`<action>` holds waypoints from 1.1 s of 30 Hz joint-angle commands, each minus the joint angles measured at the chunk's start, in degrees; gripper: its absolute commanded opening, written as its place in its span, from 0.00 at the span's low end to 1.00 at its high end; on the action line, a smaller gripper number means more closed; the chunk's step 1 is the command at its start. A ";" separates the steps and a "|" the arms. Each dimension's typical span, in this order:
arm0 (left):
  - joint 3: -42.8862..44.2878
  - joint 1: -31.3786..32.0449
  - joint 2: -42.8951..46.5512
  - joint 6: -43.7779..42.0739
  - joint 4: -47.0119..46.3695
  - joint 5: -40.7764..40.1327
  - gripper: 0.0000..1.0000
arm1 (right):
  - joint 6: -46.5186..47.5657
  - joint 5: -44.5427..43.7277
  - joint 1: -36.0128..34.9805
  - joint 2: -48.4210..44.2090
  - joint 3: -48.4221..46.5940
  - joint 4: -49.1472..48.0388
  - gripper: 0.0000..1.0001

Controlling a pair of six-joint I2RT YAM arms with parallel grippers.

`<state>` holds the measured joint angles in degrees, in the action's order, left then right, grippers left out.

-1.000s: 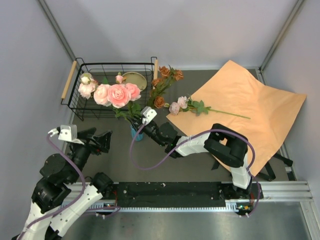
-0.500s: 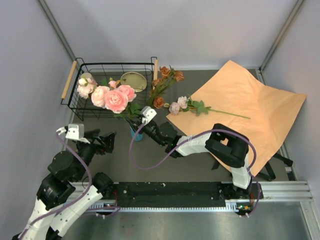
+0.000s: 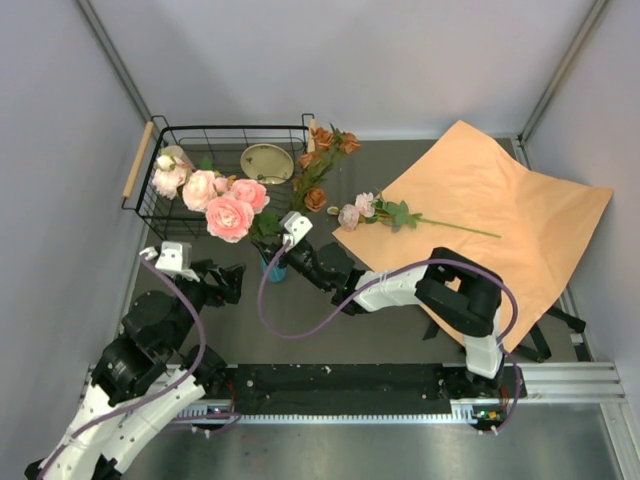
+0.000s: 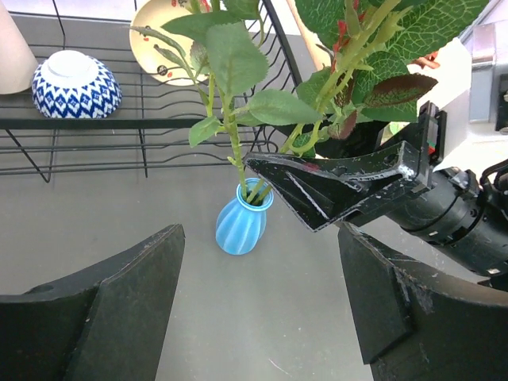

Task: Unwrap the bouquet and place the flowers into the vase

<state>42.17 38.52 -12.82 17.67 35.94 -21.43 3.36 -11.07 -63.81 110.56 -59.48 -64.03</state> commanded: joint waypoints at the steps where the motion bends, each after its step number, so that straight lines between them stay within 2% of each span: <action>1: -0.25 -0.11 -3.78 0.08 -4.65 0.42 0.84 | -0.37 0.26 0.62 -3.69 0.60 -0.22 0.54; 12: 0.45 -0.11 -9.06 -0.97 -8.52 0.86 0.84 | 0.16 0.61 0.62 -5.53 1.30 0.57 0.62; 21: 1.07 -0.11 -8.45 -1.24 -8.00 1.65 0.88 | 0.60 3.16 0.53 -8.69 2.18 4.43 0.77; 23: 1.16 -0.11 -8.36 -1.06 -7.91 1.83 0.88 | 1.30 4.56 0.62 -10.10 2.62 6.01 0.83; 25: 1.33 -0.11 -8.19 -1.06 -7.56 1.92 0.88 | 2.27 5.35 0.44 -11.50 3.40 6.90 0.94; 28: 0.90 -0.11 -8.27 -1.06 -7.55 1.92 0.88 | 3.15 5.27 0.44 -13.09 3.59 9.70 0.99; 33: 0.54 -0.11 -8.71 -0.71 -7.99 2.62 0.88 | 3.33 3.78 0.44 -12.13 1.83 15.24 0.99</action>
<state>41.89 38.52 -21.50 16.99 30.44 -20.10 6.26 -7.44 -63.68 100.14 -55.79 -52.07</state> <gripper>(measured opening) 0.881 0.986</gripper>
